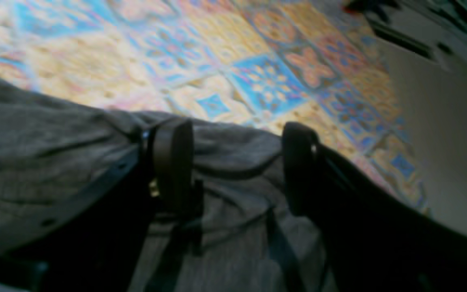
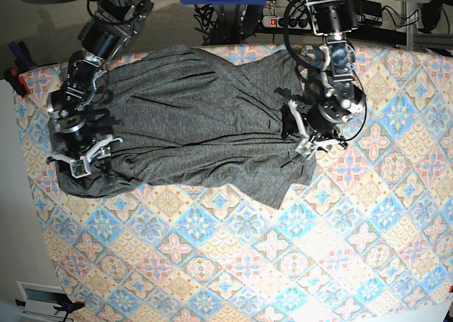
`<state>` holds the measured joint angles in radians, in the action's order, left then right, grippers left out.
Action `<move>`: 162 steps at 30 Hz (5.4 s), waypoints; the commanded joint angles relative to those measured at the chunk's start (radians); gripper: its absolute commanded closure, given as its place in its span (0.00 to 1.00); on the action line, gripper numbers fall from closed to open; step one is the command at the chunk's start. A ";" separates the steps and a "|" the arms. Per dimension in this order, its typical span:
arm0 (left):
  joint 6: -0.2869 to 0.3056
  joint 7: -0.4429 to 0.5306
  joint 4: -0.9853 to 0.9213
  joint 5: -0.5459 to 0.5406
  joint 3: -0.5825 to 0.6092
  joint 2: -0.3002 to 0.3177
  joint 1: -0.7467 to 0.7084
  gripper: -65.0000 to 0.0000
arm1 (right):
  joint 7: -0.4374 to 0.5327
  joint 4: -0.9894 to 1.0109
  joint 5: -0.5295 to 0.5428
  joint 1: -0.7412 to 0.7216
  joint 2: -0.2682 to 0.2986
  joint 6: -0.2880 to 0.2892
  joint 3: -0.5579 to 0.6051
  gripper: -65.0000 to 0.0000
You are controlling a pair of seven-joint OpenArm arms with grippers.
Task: Layout the t-shirt on the table in an organized manner, then fold the t-shirt properly
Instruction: 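Move the right gripper to the shirt corner and grasp the fabric, then pull the shirt edges with both grippers toward the robot to spread it, then lower the right gripper and grasp the shirt fabric near the collar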
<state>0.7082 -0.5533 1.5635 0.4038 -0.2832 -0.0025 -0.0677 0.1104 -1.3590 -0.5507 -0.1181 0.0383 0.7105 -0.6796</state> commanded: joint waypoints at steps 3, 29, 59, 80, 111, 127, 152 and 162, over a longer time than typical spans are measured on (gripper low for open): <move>-0.010 -0.014 0.099 0.020 -0.001 -0.038 -0.002 0.55 | 0.015 -0.021 0.008 -0.009 0.024 -0.012 -0.009 0.48; -0.010 -0.017 0.371 0.033 0.381 -0.084 -0.113 0.55 | 0.010 -0.047 0.008 0.071 0.019 -0.012 -0.009 0.48; -0.010 -0.015 0.426 0.298 0.378 -0.003 -0.154 0.55 | 0.008 -0.144 0.008 0.189 -0.021 -0.012 -0.001 0.48; -0.010 -0.009 0.355 0.298 0.284 -0.034 -0.169 0.55 | 0.015 -0.420 0.008 0.578 -0.186 -0.012 0.189 0.48; -0.010 -0.012 0.312 0.307 0.284 -0.041 -0.174 0.55 | 0.134 -0.365 0.011 0.722 -0.186 -0.012 0.186 0.48; -0.010 -0.011 0.312 0.307 0.284 -0.041 -0.171 0.55 | 0.130 -0.343 0.008 0.722 -0.186 -0.012 0.180 0.94; -0.010 -0.011 0.311 0.309 0.282 -0.038 -0.174 0.55 | 0.128 -0.569 0.007 0.722 -0.188 -0.012 0.182 1.00; -0.010 -0.011 0.308 0.309 0.282 -0.038 -0.174 0.55 | 0.128 -0.583 -0.067 0.564 -0.188 -0.012 0.180 1.00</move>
<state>0.7074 -0.5793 1.8538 0.7158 -0.0010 -0.0387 -0.2493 0.2169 -1.9236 -0.6338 0.4381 -0.1497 0.7033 -0.4953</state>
